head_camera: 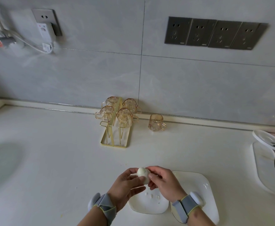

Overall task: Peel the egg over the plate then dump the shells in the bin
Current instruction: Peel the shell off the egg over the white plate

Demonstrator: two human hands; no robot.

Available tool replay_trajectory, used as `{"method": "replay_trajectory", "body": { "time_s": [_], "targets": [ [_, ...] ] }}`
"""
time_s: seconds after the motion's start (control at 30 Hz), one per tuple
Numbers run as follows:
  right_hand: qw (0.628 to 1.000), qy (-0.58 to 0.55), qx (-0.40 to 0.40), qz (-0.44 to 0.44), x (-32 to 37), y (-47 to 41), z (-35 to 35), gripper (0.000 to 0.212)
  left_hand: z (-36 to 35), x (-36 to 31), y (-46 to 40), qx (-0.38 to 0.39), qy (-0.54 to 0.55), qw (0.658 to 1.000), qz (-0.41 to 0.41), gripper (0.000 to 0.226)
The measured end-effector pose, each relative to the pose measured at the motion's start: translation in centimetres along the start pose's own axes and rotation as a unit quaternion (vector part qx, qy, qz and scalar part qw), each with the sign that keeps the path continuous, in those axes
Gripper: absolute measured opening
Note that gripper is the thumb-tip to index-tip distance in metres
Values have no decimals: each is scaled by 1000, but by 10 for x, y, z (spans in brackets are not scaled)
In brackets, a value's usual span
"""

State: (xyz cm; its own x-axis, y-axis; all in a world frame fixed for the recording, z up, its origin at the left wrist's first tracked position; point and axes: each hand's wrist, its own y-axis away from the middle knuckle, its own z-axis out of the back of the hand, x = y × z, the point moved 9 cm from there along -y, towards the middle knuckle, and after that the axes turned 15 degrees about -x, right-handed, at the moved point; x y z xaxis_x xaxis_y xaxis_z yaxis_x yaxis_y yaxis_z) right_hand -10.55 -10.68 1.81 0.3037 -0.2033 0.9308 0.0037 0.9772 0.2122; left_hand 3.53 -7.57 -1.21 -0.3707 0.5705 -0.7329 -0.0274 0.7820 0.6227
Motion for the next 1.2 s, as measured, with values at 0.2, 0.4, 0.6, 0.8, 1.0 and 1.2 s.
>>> {"method": "replay_trajectory", "body": {
  "time_s": [0.2,0.4,0.6,0.8,1.0,1.2],
  "targets": [
    [1000,-15,2,-3,0,1,-2,21,-3,0,-1,2,20,1000,1,37],
    [1000,-26,1,-10,0,2,-4,20,-1,1,-2,-5,14,1000,7,27],
    [999,-11,-30,-18,-2,-4,0,27,-1,2,-2,-3,10,1000,6,19],
    [999,-12,-50,3,3,-3,5,7,-1,4,-5,-10,-22,1000,4,31],
    [998,-5,-54,-6,4,-3,5,5,3,6,-8,-30,-23,999,8,38],
    [999,-5,-48,2,5,-4,3,8,5,6,-10,-33,-4,999,13,22]
  ]
}}
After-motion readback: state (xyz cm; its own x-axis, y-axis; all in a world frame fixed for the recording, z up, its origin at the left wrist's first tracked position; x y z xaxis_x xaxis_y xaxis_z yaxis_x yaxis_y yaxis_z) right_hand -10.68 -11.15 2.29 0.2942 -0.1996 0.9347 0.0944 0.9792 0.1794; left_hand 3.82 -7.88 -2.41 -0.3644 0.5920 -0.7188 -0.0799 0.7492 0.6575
